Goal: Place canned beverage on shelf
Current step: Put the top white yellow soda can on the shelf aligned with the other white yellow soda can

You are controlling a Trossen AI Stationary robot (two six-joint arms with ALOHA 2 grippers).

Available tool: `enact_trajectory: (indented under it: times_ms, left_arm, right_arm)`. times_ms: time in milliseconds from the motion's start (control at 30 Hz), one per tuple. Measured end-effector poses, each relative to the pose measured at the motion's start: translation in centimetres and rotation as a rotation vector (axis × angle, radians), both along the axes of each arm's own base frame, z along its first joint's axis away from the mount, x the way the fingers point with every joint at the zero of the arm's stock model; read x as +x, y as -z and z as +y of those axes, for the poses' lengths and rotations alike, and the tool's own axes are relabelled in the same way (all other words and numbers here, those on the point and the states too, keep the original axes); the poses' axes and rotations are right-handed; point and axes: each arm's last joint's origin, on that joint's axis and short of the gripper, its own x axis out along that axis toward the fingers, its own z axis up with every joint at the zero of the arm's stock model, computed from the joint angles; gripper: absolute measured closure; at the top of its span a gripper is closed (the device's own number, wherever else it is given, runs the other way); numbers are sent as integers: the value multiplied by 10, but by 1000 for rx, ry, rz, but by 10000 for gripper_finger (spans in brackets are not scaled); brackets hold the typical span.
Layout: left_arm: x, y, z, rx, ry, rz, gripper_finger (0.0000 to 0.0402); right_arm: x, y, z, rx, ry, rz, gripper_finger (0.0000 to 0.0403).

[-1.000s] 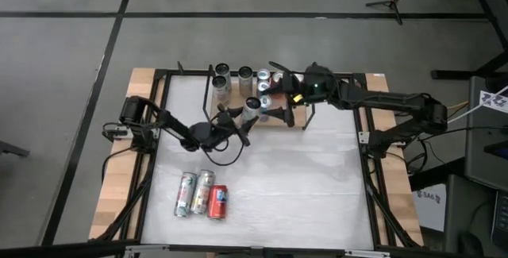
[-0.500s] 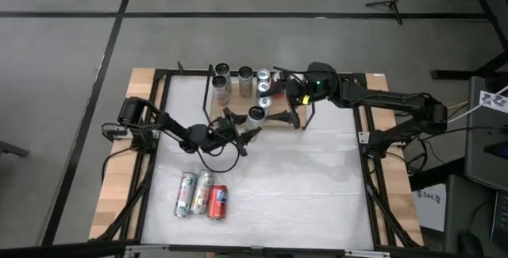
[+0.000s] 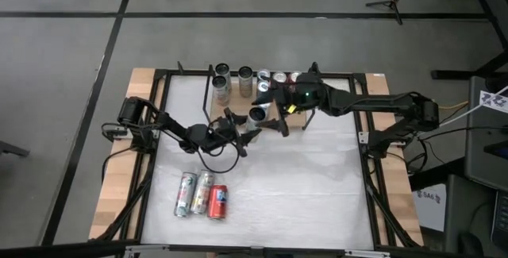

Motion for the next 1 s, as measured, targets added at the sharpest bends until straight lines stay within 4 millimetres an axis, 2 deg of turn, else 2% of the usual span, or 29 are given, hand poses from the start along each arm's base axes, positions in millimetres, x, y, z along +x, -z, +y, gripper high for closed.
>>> enact_trajectory:
  times_ms: [100, 267, 500, 633, 833, 1000]
  left_arm:
    - [0, 0, 0, 1, 3, 0, 168]
    - [0, 0, -1, 4, 27, -1, 168]
    - [1, 1, -1, 4, 35, 5, 168]
    - [1, 1, -1, -2, 36, 3, 168]
    - [1, 1, -1, -15, 39, 0, 168]
    - [1, 2, -1, -13, 39, 19, 168]
  right_arm:
    - [1, 0, 1, -37, 67, 0, 36]
    - [0, -5, 1, -47, 50, 31, 36]
    - [0, -50, 1, -55, 17, 292, 36]
    - [8, -64, 0, -46, 7, 389, 36]
    - [30, -56, -5, -55, -24, 542, 36]
    - [41, -58, -6, -41, -82, 579, 36]
